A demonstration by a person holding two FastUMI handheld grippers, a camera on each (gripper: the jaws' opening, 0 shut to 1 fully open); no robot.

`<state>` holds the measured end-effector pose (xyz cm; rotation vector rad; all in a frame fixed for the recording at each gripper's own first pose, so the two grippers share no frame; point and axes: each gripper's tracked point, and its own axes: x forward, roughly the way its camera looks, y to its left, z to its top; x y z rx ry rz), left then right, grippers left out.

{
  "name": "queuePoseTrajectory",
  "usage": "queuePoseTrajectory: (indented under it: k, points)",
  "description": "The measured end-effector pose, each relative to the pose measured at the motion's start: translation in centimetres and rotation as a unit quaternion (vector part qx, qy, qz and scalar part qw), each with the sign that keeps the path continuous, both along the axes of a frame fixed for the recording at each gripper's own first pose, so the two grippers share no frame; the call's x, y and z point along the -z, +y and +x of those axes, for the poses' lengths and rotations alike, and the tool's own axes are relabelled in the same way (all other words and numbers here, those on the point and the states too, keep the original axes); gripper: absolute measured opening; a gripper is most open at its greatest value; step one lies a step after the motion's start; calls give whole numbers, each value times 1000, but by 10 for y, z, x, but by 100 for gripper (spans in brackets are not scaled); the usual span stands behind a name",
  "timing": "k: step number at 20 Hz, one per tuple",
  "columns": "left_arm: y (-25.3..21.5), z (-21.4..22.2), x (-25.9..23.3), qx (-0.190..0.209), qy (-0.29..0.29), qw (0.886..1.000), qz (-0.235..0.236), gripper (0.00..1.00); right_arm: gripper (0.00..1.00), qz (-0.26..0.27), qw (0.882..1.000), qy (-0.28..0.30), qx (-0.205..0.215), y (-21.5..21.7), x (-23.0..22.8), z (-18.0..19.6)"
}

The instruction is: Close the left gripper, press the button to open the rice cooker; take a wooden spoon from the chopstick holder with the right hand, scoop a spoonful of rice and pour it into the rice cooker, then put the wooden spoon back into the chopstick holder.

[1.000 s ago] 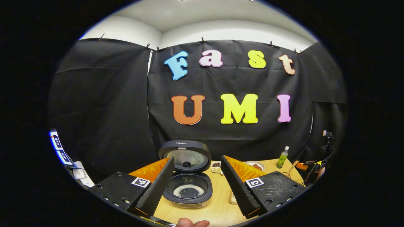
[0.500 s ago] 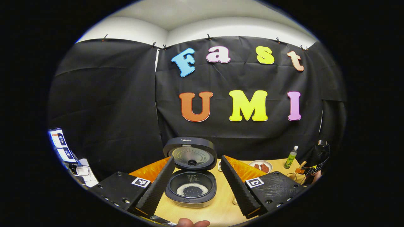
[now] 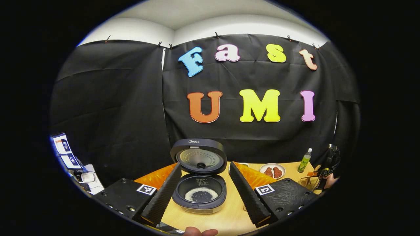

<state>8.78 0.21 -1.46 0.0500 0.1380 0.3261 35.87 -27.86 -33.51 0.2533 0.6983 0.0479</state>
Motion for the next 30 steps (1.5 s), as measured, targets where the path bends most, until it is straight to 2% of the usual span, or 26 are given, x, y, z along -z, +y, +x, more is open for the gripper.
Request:
queuePoseTrajectory:
  k: [2, 3, 4, 8, 12, 13, 14, 15, 16, 17, 18, 19, 22, 26, 30]
  points:
    - [-2, -4, 1, 2, 1, 1000, -4, 94, 31, 9, 1000, 3, 7, 2, 0, -2]
    - [-2, -4, 1, 2, 1, 1000, -5, 94, 18, 20, 1000, 3, 8, 5, -4, -4]
    - [-2, -6, 1, 3, 0, 1000, -5, 94, 19, 25, 1000, 1, 9, 8, -5, -8]
    - [-1, -15, 2, 5, -5, 1000, -11, 94, 10, 40, 998, -12, 36, 6, -20, -20]
    - [6, -28, -4, 6, -20, 1000, -23, 94, 9, 9, 998, -53, 46, 6, -54, -23]
    - [6, -30, -5, 9, -22, 999, -28, 100, 8, -5, 997, -63, 48, 7, -66, -25]
    - [7, -32, -6, 12, -26, 999, -32, 94, 8, -18, 996, -75, 48, 10, -79, -26]
    - [9, -35, -11, 16, -33, 999, -35, 94, 8, -28, 994, -89, 49, 14, -94, -29]
    - [11, -36, -14, 21, -41, 998, -38, 85, 9, -33, 993, -101, 52, 20, -109, -32]
    - [15, -38, -16, 25, -47, 998, -41, 94, 9, -34, 992, -110, 51, 30, -124, -40]
    - [18, -39, -15, 29, -50, 997, -41, 94, 9, -34, 991, -119, 50, 42, -138, -48]
    - [22, -39, -14, 32, -51, 997, -41, 100, 9, -33, 990, -127, 47, 56, -152, -56]
    - [32, -41, -15, 44, -55, 996, -51, 94, 8, -30, 989, -137, 35, 101, -177, -77]
    - [48, -46, -11, 60, -49, 995, -63, 95, 9, -31, 990, -133, 22, 156, -185, -94]
    - [60, -53, -8, 72, -44, 994, -63, 95, 8, -36, 992, -116, 12, 207, -162, -100]
